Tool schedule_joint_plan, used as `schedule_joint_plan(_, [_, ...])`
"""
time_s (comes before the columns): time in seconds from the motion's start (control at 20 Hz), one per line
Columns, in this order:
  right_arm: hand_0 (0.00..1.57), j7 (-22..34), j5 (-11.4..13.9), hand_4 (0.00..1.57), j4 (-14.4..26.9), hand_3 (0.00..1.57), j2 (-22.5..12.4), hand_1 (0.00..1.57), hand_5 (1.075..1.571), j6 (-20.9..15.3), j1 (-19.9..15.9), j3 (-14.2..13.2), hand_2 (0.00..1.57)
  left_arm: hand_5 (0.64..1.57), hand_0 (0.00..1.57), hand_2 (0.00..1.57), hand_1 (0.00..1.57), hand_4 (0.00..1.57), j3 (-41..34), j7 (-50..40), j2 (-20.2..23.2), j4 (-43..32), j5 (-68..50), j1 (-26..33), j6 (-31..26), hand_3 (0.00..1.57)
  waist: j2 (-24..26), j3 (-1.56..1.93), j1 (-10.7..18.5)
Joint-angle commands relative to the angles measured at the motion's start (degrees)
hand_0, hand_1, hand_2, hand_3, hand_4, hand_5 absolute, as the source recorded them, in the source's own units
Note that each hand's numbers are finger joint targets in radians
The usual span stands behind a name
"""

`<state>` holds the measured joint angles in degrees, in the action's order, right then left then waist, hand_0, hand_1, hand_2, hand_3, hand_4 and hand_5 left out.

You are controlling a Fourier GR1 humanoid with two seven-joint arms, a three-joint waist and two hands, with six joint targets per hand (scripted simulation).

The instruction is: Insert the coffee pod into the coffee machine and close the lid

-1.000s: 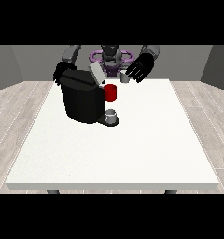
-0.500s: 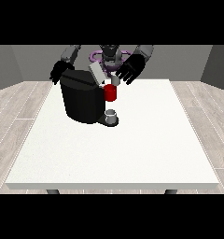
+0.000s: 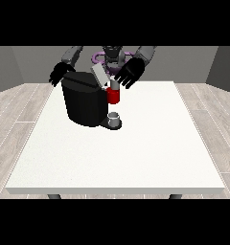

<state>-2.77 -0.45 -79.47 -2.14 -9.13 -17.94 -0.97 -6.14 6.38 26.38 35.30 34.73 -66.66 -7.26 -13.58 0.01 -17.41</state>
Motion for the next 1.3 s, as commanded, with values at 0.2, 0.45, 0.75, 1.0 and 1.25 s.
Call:
schedule_joint_plan(0.2, [0.0,-1.3,-0.4,0.52,1.0,0.0,0.0,0.0,1.571,0.0,0.7,-0.9,0.0,1.571,1.18,1.25,1.18,0.5,0.8,1.4,-2.3,0.6,0.9,0.9,0.4,1.18,-0.2,0.0,1.5])
schedule_joint_plan(0.45, [0.0,-2.5,-1.1,0.5,0.9,0.0,0.5,0.0,1.571,0.3,0.4,-1.0,0.0,1.571,1.2,1.27,1.2,0.5,0.2,-0.4,-0.8,-0.1,1.5,-2.0,-0.3,1.2,-1.8,0.02,0.3])
schedule_joint_plan(0.75, [0.0,-2.1,-1.1,0.48,-0.4,0.0,0.3,0.0,1.571,0.1,1.7,-1.3,0.0,1.571,1.18,1.25,1.18,0.49,0.0,-0.5,-1.1,-1.3,1.7,-0.5,-1.3,1.19,-0.2,0.0,0.2])
schedule_joint_plan(1.0, [0.0,2.6,-1.1,0.46,-3.0,0.0,-0.3,0.0,1.571,0.0,0.1,-0.6,0.0,1.571,1.25,1.28,1.25,0.48,-0.2,0.6,-1.4,-2.3,2.3,-0.2,0.0,1.18,-1.1,-0.02,-1.0])
schedule_joint_plan(1.25, [0.0,-0.5,-1.3,0.42,0.7,0.0,-0.6,0.0,1.571,-0.8,-2.5,-2.6,0.0,1.571,1.2,1.24,1.2,0.47,0.8,-0.7,-4.1,-1.0,2.6,-1.4,-0.5,1.14,-2.6,0.0,1.3])
